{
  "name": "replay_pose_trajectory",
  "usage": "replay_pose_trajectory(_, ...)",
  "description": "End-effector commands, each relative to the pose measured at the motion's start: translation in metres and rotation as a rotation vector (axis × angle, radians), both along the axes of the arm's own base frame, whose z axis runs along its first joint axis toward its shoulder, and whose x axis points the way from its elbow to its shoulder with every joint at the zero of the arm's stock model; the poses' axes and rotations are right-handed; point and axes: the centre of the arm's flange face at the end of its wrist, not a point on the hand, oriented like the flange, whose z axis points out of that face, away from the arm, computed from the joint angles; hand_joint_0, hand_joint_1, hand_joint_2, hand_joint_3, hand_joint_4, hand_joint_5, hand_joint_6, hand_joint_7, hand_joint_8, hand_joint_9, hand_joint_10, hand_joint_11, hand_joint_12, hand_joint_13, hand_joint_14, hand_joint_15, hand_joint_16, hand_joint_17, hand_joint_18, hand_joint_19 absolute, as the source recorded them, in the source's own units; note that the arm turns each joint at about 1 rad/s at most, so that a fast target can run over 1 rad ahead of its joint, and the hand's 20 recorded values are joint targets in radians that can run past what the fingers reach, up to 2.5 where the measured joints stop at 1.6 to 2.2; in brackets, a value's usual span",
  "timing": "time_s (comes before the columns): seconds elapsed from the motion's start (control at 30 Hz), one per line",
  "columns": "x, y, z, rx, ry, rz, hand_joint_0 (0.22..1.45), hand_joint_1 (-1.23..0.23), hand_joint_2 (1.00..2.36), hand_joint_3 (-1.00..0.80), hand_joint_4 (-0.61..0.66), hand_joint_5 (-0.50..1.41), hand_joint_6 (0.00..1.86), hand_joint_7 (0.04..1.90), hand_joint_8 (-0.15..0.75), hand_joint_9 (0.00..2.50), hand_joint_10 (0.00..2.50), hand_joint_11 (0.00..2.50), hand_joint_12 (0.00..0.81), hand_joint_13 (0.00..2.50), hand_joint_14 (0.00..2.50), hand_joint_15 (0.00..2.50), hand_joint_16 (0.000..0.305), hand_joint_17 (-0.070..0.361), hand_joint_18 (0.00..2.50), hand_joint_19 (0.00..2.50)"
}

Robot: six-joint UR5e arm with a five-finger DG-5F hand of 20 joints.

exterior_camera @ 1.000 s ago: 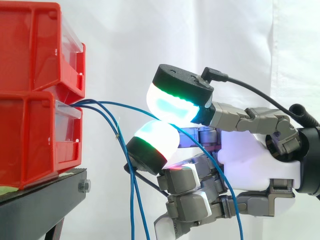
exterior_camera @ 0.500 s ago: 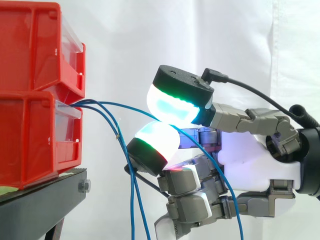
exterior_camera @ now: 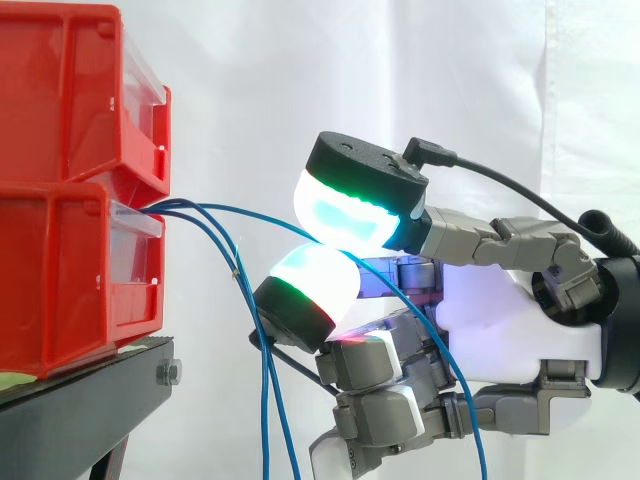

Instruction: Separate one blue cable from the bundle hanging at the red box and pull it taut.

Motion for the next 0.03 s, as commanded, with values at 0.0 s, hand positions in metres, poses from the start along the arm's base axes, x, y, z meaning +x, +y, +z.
replay_pose_trajectory(0.0,0.0001,-0.0004,0.0001,0.000,0.000,-0.001,0.59,-0.71,1.03,-0.02,-0.01,-0.16,0.88,1.52,0.241,1.13,0.03,1.24,0.317,1.13,0.03,1.25,0.043,0.097,0.65,0.60)
